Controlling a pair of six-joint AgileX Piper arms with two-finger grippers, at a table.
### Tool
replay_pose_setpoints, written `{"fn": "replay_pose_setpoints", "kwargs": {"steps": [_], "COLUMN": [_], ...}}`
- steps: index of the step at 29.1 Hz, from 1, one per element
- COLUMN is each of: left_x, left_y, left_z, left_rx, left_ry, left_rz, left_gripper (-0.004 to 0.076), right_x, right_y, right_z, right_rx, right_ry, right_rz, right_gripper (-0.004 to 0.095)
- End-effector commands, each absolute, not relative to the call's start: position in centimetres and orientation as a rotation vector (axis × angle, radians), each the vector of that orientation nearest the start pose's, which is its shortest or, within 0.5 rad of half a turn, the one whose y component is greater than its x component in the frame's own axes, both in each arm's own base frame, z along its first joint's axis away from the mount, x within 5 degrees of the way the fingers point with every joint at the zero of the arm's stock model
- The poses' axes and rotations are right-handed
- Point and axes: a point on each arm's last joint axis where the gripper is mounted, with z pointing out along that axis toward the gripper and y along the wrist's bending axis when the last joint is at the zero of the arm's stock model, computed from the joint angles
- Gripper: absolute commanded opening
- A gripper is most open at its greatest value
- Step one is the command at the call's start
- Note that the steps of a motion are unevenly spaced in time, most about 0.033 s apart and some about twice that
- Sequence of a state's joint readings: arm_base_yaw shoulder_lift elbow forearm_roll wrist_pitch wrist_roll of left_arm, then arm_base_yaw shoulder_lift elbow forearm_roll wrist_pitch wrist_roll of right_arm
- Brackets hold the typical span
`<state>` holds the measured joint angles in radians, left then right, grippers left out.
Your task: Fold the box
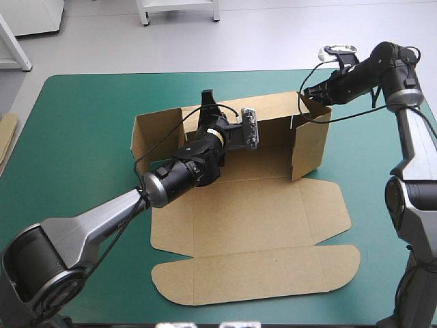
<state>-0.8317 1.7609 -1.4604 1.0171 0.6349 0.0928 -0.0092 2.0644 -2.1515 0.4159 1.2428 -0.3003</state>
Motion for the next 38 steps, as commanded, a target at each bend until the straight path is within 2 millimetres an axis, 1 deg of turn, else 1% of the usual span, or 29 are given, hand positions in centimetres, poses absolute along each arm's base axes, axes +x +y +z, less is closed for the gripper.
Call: {"fn": "replay_pose_setpoints", "kwargs": {"steps": [1,2,4,10,13,17,19,23,28,30,34,36,38], "left_x": [29.9,29.9,29.9,29.9,29.9,29.9,29.9,29.9,29.9,29.9,29.9,29.9,29.9], "left_y": [-26.9,-26.9,-26.9,-26.9,-26.9,-26.9,-26.9,-26.9,-26.7,-26.6,-26.6,-26.6,-26.6], "left_z": [33.5,33.5,33.5,33.5,33.5,33.5,33.5,33.5,33.5,33.4,33.4,33.4,33.4], "left_rx": [1.417,1.417,1.417,1.417,1.417,1.418,1.418,1.418,1.417,1.416,1.416,1.416,1.416], "left_ry": [1.56,1.56,1.56,1.56,1.56,1.557,1.557,1.557,1.573,1.58,1.581,1.583,1.583], "left_rz": [0.586,0.586,0.586,0.586,0.586,0.59,0.59,0.59,0.602,0.608,0.61,0.608,0.608], "left_gripper": [-0.0008,-0.0008,-0.0008,-0.0008,-0.0009,-0.0009,-0.0008,-0.0008,-0.0008,-0.0008,-0.0008,-0.0008,-0.0008], "right_x": [42.2,41.5,40.9,39.9,39.2,37.9,37.0,35.2,33.3,32.6,32.0,32.0,31.9], "right_y": [3.4,3.4,3.5,4.0,4.1,3.9,3.9,4.1,4.4,4.5,4.5,4.5,4.5], "right_z": [38.9,39.0,38.8,37.2,36.9,36.2,35.9,35.3,33.5,33.3,33.2,33.2,33.2], "right_rx": [-0.392,-0.412,-0.443,-0.481,-0.501,-0.499,-0.506,-0.553,-0.643,-0.662,-0.682,-0.683,-0.676], "right_ry": [2.428,2.433,2.431,2.416,2.374,2.319,2.274,2.189,2.085,2.049,2.038,2.038,2.043], "right_rz": [0.467,0.463,0.476,0.539,0.546,0.488,0.461,0.45,0.423,0.422,0.413,0.411,0.418], "right_gripper": [0.0185,0.0185,0.0185,0.0185,0.0185,0.0185,0.0185,0.0185,0.0185,0.0185,0.0187,0.0204,0.0242]}}
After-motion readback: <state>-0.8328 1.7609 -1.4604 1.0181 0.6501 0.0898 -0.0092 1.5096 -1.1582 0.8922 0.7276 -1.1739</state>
